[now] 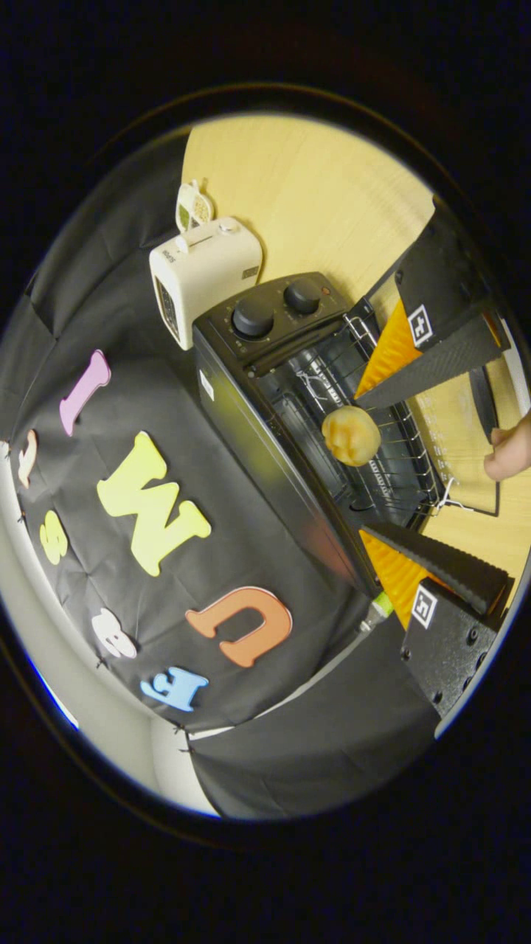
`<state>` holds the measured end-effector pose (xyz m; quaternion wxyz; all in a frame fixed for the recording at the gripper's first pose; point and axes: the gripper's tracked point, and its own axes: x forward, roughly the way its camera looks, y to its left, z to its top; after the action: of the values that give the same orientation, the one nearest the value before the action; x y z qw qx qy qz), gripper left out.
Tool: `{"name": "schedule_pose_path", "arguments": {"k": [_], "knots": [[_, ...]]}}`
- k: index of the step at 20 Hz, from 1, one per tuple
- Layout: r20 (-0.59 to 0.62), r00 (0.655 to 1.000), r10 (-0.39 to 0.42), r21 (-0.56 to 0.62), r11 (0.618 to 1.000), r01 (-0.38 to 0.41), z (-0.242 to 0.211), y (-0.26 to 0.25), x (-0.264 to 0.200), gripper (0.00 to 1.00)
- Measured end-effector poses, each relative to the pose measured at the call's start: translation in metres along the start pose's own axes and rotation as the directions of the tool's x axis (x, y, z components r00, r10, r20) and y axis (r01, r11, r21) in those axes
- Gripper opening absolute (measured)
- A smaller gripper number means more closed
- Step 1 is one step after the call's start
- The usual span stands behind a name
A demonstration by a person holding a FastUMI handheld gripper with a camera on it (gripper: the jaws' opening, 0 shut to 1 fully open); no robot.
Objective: Open the toaster oven, put the food inside, and close the toaster oven door.
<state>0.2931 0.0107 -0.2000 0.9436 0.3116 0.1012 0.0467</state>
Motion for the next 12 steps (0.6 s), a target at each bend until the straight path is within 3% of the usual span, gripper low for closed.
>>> {"name": "schedule_pose_path", "arguments": {"k": [6, 12], "knots": [[0.041, 0.999, 0.008, -0.079, 0.997, -0.004, 0.012, 0.005, -0.045, 1.0], [-0.046, 0.999, 0.0, -0.123, 0.992, -0.006, -0.008, -0.003, -0.063, 1.0]]}}
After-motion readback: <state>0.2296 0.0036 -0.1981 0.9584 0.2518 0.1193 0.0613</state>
